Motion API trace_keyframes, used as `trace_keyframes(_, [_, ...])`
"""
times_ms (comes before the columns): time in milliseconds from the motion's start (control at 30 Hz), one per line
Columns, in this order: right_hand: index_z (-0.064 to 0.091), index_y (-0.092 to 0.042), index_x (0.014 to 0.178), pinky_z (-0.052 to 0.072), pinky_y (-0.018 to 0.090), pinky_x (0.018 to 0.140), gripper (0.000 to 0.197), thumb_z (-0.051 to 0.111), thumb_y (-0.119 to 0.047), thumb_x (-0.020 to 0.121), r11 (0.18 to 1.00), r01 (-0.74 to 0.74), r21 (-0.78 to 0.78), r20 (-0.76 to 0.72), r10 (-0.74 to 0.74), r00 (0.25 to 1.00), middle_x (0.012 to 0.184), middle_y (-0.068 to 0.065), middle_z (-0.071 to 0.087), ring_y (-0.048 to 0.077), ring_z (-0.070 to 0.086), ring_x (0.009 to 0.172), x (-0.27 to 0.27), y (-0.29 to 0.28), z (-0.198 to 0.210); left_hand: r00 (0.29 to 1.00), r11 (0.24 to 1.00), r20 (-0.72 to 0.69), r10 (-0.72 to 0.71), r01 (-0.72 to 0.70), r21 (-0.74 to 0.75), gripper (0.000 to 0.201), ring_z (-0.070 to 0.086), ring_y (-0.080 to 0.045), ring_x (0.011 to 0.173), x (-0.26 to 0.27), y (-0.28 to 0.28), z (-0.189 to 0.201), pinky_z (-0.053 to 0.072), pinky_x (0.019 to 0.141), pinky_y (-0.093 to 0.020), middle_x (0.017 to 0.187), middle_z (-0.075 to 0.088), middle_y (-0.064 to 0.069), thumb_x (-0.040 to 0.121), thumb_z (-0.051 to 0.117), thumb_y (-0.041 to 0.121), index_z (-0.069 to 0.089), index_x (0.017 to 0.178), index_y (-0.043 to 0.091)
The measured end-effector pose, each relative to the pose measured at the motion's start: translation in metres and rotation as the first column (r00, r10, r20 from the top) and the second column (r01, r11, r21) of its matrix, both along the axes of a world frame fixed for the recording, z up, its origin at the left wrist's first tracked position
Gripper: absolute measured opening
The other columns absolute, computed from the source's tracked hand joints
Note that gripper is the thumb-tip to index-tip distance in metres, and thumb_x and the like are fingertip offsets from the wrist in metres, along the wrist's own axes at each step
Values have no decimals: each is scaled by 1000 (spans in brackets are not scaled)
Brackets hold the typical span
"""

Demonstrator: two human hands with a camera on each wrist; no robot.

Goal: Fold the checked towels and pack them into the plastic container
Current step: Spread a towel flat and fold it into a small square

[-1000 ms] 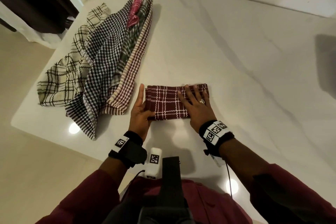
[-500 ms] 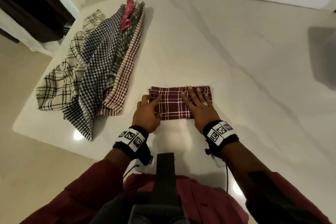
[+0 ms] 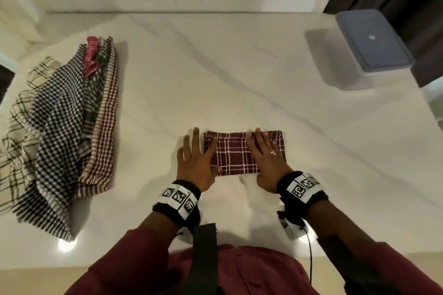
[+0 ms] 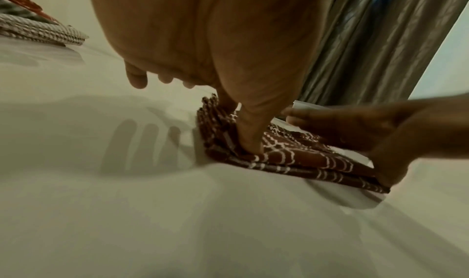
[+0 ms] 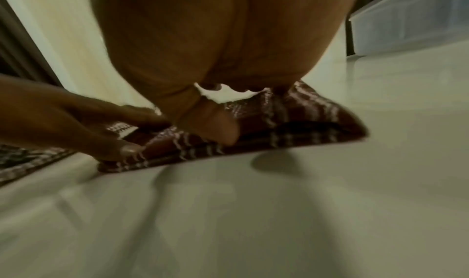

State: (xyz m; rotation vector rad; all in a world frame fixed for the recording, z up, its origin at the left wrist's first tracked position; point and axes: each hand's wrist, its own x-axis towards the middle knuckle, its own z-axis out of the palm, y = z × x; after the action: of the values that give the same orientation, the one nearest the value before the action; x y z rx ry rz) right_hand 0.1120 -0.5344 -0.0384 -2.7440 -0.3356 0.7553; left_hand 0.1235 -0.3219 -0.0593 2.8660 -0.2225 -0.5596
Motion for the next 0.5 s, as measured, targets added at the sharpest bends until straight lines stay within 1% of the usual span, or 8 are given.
trace_keyframes(67, [-29,-25,145,-14,43,115,107,58,-25,82,996,-57,64,19,56,998,153,6,-33,26,-31,139,5,25,5,999,1000,-43,-11,12,14,84,-23,-38,141,1,3,1,0,115,-52,153,-31,-10,89,53,51,-6,148,40])
trace_keyframes(100, [-26,-23,146,-15,43,115,100,54,-33,87,993,-84,78,23,83,996,153,5,-32,26,-31,139,7,40,4,998,1000,-64,-17,18,16,85,-24,-38,141,3,4,2,0,115,-53,153,-32,-10,89,52,51,-7,148,41])
trace_keyframes(200, [-19,-18,149,-10,48,118,76,33,-42,99,993,-104,52,-2,104,995,155,3,-28,24,-28,141,10,67,-13,989,1000,-144,-18,21,21,83,-24,-37,141,8,8,3,-3,116,-54,154,-31,-8,88,51,53,-8,146,47])
trace_keyframes(267, [-19,-19,149,-10,49,117,68,20,-47,100,995,-97,-3,0,97,995,155,0,-27,21,-29,141,8,62,-27,984,1000,-176,0,1,6,82,-24,-36,141,10,13,0,-7,114,-55,155,-28,-7,85,49,64,-6,143,52])
trace_keyframes(333, [-21,-22,148,-15,48,116,67,14,-52,99,998,-55,-25,27,56,998,154,-4,-30,19,-32,140,5,45,-33,983,1000,-185,4,-4,-3,84,-24,-35,141,10,16,-2,-9,113,-56,155,-28,-5,80,46,73,-7,142,56])
trace_keyframes(367, [-23,-24,147,-17,46,115,68,14,-55,98,1000,-13,-21,42,14,999,153,-5,-32,18,-32,139,3,35,-34,982,1000,-187,3,-4,-10,85,-24,-35,141,10,16,-3,-9,113,-56,155,-28,-5,78,46,75,-7,142,57])
trace_keyframes(433, [-25,-25,146,-21,41,113,71,15,-57,97,996,93,-9,72,-93,993,152,-5,-33,17,-32,139,1,14,-34,983,1000,-186,-3,-2,-24,85,-25,-35,141,11,17,-3,-10,113,-57,155,-29,-4,78,46,74,-8,142,57])
trace_keyframes(500, [-23,-23,147,-19,41,114,72,19,-53,98,980,199,3,90,-199,976,153,-3,-32,16,-31,140,-2,-3,-33,982,1000,-190,-7,2,-28,84,-26,-35,141,11,17,-3,-10,113,-57,155,-29,-4,79,46,74,-8,142,56])
